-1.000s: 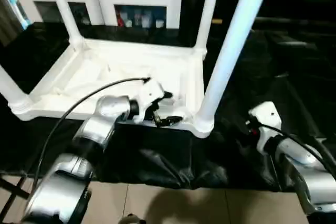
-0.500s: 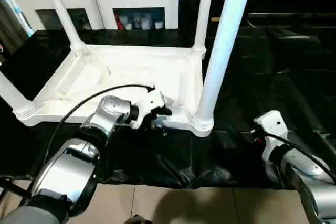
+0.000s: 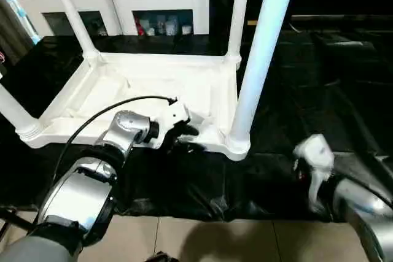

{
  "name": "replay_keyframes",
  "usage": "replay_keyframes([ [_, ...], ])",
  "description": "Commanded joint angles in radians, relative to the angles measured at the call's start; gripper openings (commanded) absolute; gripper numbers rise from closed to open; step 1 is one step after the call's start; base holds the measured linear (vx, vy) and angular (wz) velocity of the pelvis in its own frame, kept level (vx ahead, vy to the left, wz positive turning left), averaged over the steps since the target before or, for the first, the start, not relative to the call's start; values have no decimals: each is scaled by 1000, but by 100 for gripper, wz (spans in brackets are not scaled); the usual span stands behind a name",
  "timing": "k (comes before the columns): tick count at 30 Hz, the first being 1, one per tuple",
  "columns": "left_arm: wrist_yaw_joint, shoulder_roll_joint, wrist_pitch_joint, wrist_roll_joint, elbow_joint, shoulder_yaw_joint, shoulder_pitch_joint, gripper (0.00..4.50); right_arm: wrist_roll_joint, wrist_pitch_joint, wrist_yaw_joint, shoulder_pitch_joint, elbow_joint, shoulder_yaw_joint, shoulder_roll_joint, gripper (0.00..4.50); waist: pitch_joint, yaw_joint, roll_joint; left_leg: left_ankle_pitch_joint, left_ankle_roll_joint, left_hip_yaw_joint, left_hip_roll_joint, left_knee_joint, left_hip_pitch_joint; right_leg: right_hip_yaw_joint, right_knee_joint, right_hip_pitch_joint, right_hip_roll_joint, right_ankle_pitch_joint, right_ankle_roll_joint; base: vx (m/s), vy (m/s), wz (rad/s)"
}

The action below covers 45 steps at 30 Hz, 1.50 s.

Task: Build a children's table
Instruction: Rotate table base

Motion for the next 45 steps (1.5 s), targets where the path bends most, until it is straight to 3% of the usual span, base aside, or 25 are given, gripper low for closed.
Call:
replay_keyframes([
  [1, -12, 10, -5, 22, 13, -12, -13, 215, 24, 25, 25, 1, -38, 7, -19, 317, -59, 2, -6, -156, 91, -34, 66, -60, 18, 51, -94, 47, -102, 7, -248, 0, 0, 0],
  [5, -20, 7, -5, 22, 17, -6, -13, 194, 26, 33, 28, 1, -38, 5, -23, 317, -60, 2, -6, -161, 73, -35, 67, -62, 19, 53, -93, 48, -105, 2, -255, 0, 0, 0],
  [12, -41, 1, 3, 25, 26, 14, -19, 122, 44, 53, 44, 5, -55, 9, -40, 317, -66, 1, -1, -115, 100, -36, 67, -57, 15, 49, -84, 50, -105, 105, -261, 0, 0, 0],
  [21, -73, -9, 16, 30, 26, 18, -13, 50, 37, 49, 25, -2, -52, 6, -36, 317, -71, -1, 6, -98, 122, -37, 69, -56, 14, 44, -78, 51, -108, 170, -269, 0, 0, 0],
  [25, -86, -15, 30, 5, 12, 42, 10, 22, 26, 35, 5, -18, -44, 6, -23, 317, -68, -7, 6, -113, 116, -36, 66, -57, 13, 43, -83, 54, -109, 137, -266, 0, 0, 0],
  [26, -104, -10, 36, -1, -4, 47, 26, 18, 20, 26, -6, -27, -38, 2, -16, 317, -68, -10, 1, -113, 115, -36, 67, -59, 12, 43, -84, 55, -109, 121, -265, 0, 0, 0],
  [27, -111, -7, 36, -1, -11, 46, 33, 9, 18, 23, -10, -30, -36, 1, -14, 317, -68, -13, 5, -109, 115, -37, 66, -59, 10, 42, -84, 55, -108, 111, -263, 0, 0, 0],
  [28, -116, 3, 34, -6, -33, 47, 51, 9, 18, 19, -16, -37, -29, -5, -10, 317, -67, -14, -5, -109, 118, -35, 66, -59, 10, 43, -85, 55, -108, 109, -262, 0, 0, 0],
  [29, -120, 10, 34, -8, -48, 48, 63, 9, 18, 18, -21, -41, -25, -9, -8, 317, -67, -14, -1, -108, 118, -36, 68, -59, 11, 44, -83, 54, -111, 101, -266, 0, 0, 0],
  [31, -126, 36, 65, -16, -115, 49, 105, 9, 23, 14, -14, -49, -12, -14, -12, 317, -66, -14, -5, -106, 123, -34, 70, -60, 13, 44, -83, 51, -110, 89, -265, 0, 0, 0],
  [32, -128, 45, 74, -16, -139, 48, 119, 9, 25, 13, -13, -50, -10, -14, -14, 317, -66, -12, -24, -94, 129, -33, 68, -61, 9, 44, -80, 53, -111, 79, -262, 0, 0, 0],
  [33, -134, 57, 81, -19, -187, 46, 147, 9, 24, 10, -10, -53, -2, -14, -16, 317, -65, -10, -17, -92, 128, -33, 71, -61, 11, 44, -81, 49, -115, 51, -255, 0, 0, 0],
  [34, -137, 72, 98, -28, -253, 48, 182, 9, 26, 6, -4, -58, 8, -13, -17, 317, -65, -10, -17, -92, 128, -33, 71, -61, 11, 44, -81, 49, -115, 51, -255, 0, 0, 0],
  [35, -134, 83, 105, -34, -305, 50, 210, 9, 26, 2, 0, -62, 17, -11, -17, 317, -61, -15, -34, -101, 124, -29, 71, -65, 10, 43, -88, 47, -110, 3, -242, 0, 0, 0],
  [36, -131, 97, 137, -46, -391, 55, 252, 9, 23, -3, 3, -74, 32, -8, -17, 317, -66, -9, -33, -96, 114, -34, 79, -67, 14, 44, -78, 47, -118, -9, -243, 0, 0, 0],
  [37, -129, 104, 162, -53, -449, 61, 279, 9, 20, -6, 3, -82, 43, -6, -16, 317, -58, -14, -32, -99, 118, -31, 75, -69, 10, 44, -85, 40, -113, -24, -239, 0, 0, 0],
  [38, -131, 119, 190, -55, -546, 62, 328, 9, 21, -9, 6, -98, 58, -1, -15, 317, -58, -15, -41, -97, 115, -28, 76, -69, 14, 45, -85, 37, -112, -38, -237, 0, 0, 0],
  [39, -131, 119, 190, -55, -546, 62, 328, 9, 21, -9, 6, -98, 58, -1, -15, 317, -59, -14, -38, -96, 113, -29, 76, -69, 13, 45, -84, 37, -112, -39, -234, 0, 0, 0],
  [40, -131, 125, 196, -51, -581, 59, 348, 9, 22, -11, 11, -106, 67, 3, -15, 317, -56, -16, -51, -99, 112, -25, 74, -70, 15, 47, -88, 35, -107, -38, -230, 0, 0, 0],
  [41, -133, 136, 213, -48, -643, 51, 381, 9, 22, -15, 20, -115, 78, 11, -17, 317, -58, -14, -48, -98, 108, -27, 74, -70, 15, 47, -83, 38, -109, -34, -232, 0, 0, 0],
  [43, -143, 150, 248, -49, -736, 38, 427, 9, 14, -22, 30, -130, 97, 23, -20, 317, -58, -14, -55, -85, 110, -27, 77, -71, 15, 47, -80, 37, -111, -11, -231, 0, 0, 0],
  [45, -133, 151, 275, -57, -800, 30, 454, 9, 12, -27, 35, -142, 111, 27, -19, 317, -59, -13, -49, -77, 111, -26, 77, -70, 19, 48, -78, 33, -109, 12, -238, 0, 0, 0],
])
